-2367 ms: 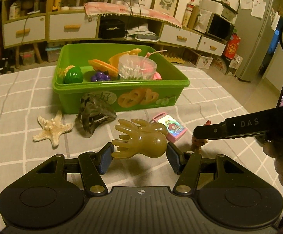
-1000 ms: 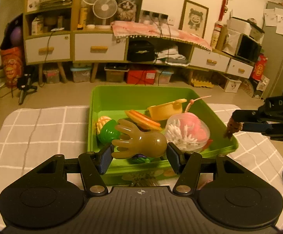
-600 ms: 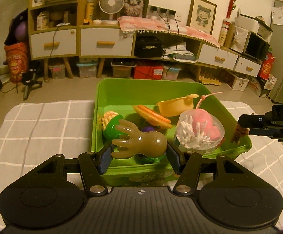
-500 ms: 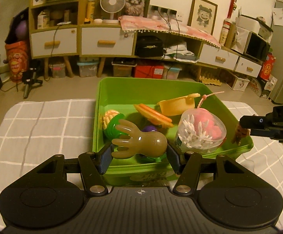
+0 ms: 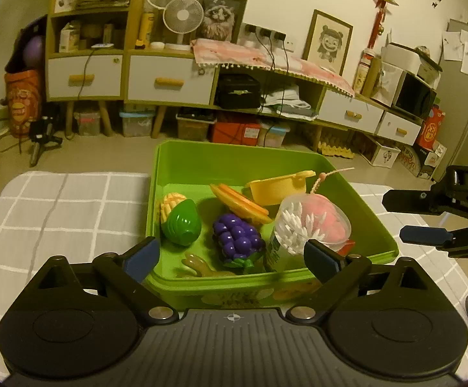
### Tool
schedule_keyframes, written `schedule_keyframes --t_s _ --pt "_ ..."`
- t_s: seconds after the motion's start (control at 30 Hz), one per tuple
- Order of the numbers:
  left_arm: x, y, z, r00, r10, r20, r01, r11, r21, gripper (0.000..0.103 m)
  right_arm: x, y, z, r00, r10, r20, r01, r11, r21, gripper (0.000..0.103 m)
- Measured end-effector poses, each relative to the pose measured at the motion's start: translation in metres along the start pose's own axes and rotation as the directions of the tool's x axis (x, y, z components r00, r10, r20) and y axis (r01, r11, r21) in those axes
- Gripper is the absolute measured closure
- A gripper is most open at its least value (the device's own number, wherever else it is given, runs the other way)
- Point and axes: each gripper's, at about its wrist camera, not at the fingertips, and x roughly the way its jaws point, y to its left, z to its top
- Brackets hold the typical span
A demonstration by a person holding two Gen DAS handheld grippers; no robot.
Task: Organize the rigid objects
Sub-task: 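Lift both grippers out of the bin and return over the table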
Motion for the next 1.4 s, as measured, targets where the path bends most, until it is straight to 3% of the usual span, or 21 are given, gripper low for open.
schedule_keyframes --t_s 0.47,0.83,0.97,1.4 --pt "-0.024 -0.001 -0.009 1.000 -0.011 -0.011 0.011 1.000 -0.004 0.002 -0.010 0.006 -0.012 0.998 -0.011 -0.057 0.010 1.000 -0.022 0.063" --pt "-0.045 0.003 -0.027 0.999 0.036 -0.021 -0.036 0.999 0.018 0.002 -0.023 0.012 -0.029 0.995 -0.032 -0.097 0.025 0.997 -0.073 0.062" --pt "-0.047 0.007 -0.034 0.999 0.034 -0.039 -0.033 0.999 0.012 0.002 -0.028 0.015 -0.038 0.993 -0.036 -0.110 0.024 0.994 -0.108 0.057" --pt "-0.058 0.036 -0.059 0.994 0.077 -0.072 -0.077 0.997 0.007 0.002 -0.028 0.012 -0.072 0.985 -0.101 -0.141 0.062 0.964 -0.260 0.056"
